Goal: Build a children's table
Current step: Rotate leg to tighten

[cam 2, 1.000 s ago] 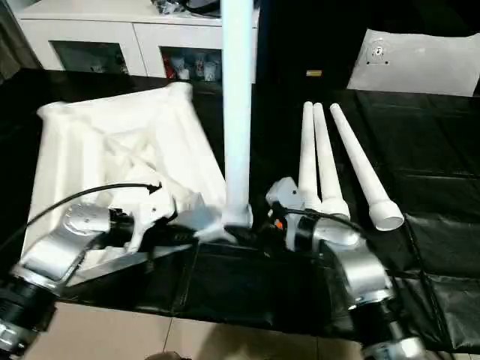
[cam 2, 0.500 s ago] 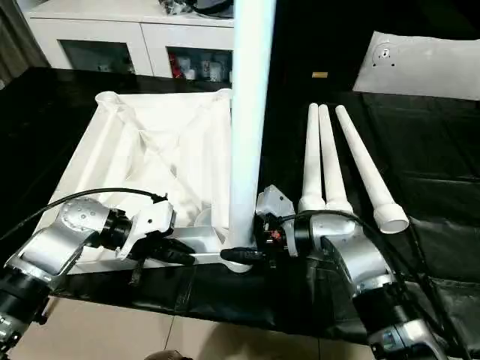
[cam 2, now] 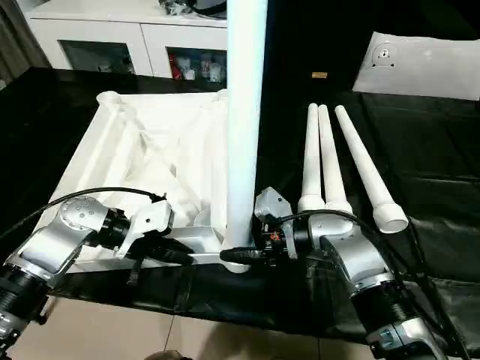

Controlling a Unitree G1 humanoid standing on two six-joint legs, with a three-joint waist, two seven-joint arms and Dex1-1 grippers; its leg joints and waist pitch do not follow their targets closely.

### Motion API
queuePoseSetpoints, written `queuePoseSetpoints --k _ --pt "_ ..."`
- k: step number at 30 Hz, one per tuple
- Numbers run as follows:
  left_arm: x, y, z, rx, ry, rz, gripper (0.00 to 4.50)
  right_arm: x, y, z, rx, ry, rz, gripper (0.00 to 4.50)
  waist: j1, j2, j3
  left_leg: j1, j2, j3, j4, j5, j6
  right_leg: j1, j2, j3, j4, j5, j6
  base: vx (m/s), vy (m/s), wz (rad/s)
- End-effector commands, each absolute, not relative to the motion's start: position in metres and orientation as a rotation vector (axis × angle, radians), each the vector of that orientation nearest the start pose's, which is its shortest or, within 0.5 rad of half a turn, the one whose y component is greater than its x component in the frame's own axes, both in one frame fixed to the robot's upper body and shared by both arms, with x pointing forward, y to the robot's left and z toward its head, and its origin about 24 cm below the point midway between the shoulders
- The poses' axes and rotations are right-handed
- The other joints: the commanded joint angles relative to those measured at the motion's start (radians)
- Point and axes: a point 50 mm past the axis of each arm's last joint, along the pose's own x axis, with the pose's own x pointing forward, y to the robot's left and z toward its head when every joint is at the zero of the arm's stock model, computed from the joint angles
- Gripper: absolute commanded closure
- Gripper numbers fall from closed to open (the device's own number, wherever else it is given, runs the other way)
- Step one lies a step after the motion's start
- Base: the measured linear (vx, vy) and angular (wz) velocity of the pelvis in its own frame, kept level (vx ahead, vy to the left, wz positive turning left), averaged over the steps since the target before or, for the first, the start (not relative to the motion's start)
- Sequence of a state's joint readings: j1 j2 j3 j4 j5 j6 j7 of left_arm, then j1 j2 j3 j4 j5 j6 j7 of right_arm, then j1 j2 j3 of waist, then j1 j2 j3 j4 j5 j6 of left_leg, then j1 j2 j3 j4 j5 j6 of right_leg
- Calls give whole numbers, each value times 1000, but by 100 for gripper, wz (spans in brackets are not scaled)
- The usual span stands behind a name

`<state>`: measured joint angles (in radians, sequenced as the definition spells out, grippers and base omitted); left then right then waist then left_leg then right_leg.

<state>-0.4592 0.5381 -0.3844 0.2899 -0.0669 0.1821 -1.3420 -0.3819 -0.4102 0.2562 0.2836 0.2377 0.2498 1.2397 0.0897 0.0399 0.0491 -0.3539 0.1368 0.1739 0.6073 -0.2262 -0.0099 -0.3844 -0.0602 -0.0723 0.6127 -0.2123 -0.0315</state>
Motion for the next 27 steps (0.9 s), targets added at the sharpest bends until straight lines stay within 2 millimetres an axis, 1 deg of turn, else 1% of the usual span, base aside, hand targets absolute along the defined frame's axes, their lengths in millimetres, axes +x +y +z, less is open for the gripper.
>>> queuePoseSetpoints --k 1,3,4,5,6,7,8,9,10,11,12,13,14,15,16,17,18,19,20,21,22,23,24,25,26,27 --pt "274 145 51 430 540 -1541 450 273 -129 48 -42 375 1400 184 -2 -4 -58 0 105 -38 -72 -73 67 50 -110 65 -61 -72 -262 0 0 0" --pt "275 144 52 409 535 -1513 450 273 -125 46 -29 365 1370 185 -3 -3 -57 0 104 -37 -73 -81 64 50 -111 66 -63 -81 -263 0 0 0" --pt "276 142 52 386 526 -1479 450 273 -121 44 -17 354 1336 185 -3 0 -54 1 104 -38 -75 -97 57 48 -110 66 -65 -104 -260 0 0 0" --pt "278 138 52 347 505 -1434 450 273 -115 42 -1 340 1290 185 -6 -1 -52 2 103 -39 -78 -118 46 48 -112 67 -70 -138 -254 0 0 0" --pt "279 134 53 304 490 -1393 450 273 -110 39 16 334 1243 185 -9 3 -51 5 104 -39 -81 -134 28 46 -113 69 -73 -173 -250 0 0 0" --pt "280 132 53 278 482 -1370 450 274 -106 37 25 332 1216 186 -12 -2 -48 4 101 -41 -84 -157 15 48 -115 69 -81 -228 -235 0 0 0" --pt "283 119 54 209 451 -1262 450 279 -89 30 91 342 1070 186 -13 3 -47 3 101 -43 -85 -164 5 49 -116 69 -82 -255 -229 0 0 0" --pt "285 114 55 184 443 -1218 450 281 -82 28 123 351 1011 186 -21 1 -44 2 101 -42 -89 -177 -4 47 -113 69 -84 -282 -222 0 0 0" --pt "286 111 55 169 439 -1191 450 282 -77 27 144 359 977 186 -34 0 -43 7 94 -48 -89 -224 -26 44 -116 65 -98 -412 -184 0 0 0" --pt "287 110 55 161 436 -1168 450 283 -75 27 158 362 955 187 -36 4 -42 7 94 -50 -90 -231 -26 43 -117 66 -101 -428 -175 0 0 0" --pt "291 108 56 149 430 -1120 450 284 -71 27 178 362 924 187 -45 2 -40 4 94 -49 -92 -238 -23 41 -111 67 -104 -433 -162 0 0 0" --pt "295 105 56 129 423 -1062 450 287 -66 26 196 362 879 187 -46 5 -42 6 94 -49 -91 -239 -24 39 -112 68 -105 -428 -162 0 0 0" --pt "302 99 58 97 410 -968 450 293 -59 25 205 370 805 187 -51 0 -43 7 93 -47 -89 -237 -22 37 -109 68 -104 -409 -167 0 0 0" --pt "311 91 61 57 391 -844 450 301 -50 23 208 387 700 187 -52 2 -45 4 93 -48 -89 -217 -20 39 -110 68 -101 -376 -179 0 0 0" --pt "311 91 61 57 391 -844 450 301 -50 23 208 387 700 187 -57 2 -43 2 90 -48 -89 -217 -19 39 -109 66 -104 -372 -184 0 0 0" --pt "317 85 65 32 368 -764 450 306 -47 23 215 403 626 187 -54 0 -45 5 90 -47 -87 -215 -14 39 -109 66 -105 -373 -179 0 0 0" --pt "317 85 65 32 368 -764 450 306 -47 23 215 403 626 187 -54 0 -49 3 89 -44 -85 -185 -6 40 -109 70 -101 -324 -185 0 0 0" --pt "321 80 70 7 354 -707 450 310 -44 23 211 412 575 187 -52 0 -51 -1 90 -41 -83 -145 9 42 -106 71 -93 -250 -197 0 0 0" --pt "322 78 72 0 351 -698 450 310 -43 23 205 412 569 187 -52 0 -51 -1 90 -41 -83 -145 9 42 -106 71 -93 -250 -197 0 0 0" --pt "322 75 75 1 341 -699 450 311 -44 24 201 402 560 187 -45 -2 -58 -3 89 -38 -75 -76 36 48 -108 71 -83 -142 -214 51 -7 5" --pt "323 71 78 9 332 -705 450 312 -44 25 198 388 550 118 -41 -1 -60 -7 88 -38 -72 -30 60 50 -107 68 -75 -73 -226 51 -7 5" --pt "323 71 78 22 328 -709 450 312 -46 26 190 377 543 118 -39 -1 -62 -8 89 -39 -71 -11 70 51 -106 67 -70 -44 -230 0 0 0" --pt "323 71 77 38 334 -711 450 312 -48 26 179 371 536 116 -36 0 -65 -9 89 -37 -67 14 89 50 -106 65 -65 5 -237 0 0 0" --pt "323 74 75 66 341 -715 450 313 -51 25 162 362 514 106 -37 1 -66 -15 88 -40 -64 38 110 54 -107 65 -57 62 -243 0 0 0" --pt "323 74 75 66 341 -715 450 313 -51 25 162 362 514 106 -37 1 -66 -15 88 -40 -64 38 110 54 -107 65 -57 62 -243 0 0 0" --pt "322 75 73 86 343 -723 450 314 -55 25 152 355 494 76 -45 1 -77 -23 85 -44 -56 86 135 61 -109 60 -47 131 -244 0 0 0"
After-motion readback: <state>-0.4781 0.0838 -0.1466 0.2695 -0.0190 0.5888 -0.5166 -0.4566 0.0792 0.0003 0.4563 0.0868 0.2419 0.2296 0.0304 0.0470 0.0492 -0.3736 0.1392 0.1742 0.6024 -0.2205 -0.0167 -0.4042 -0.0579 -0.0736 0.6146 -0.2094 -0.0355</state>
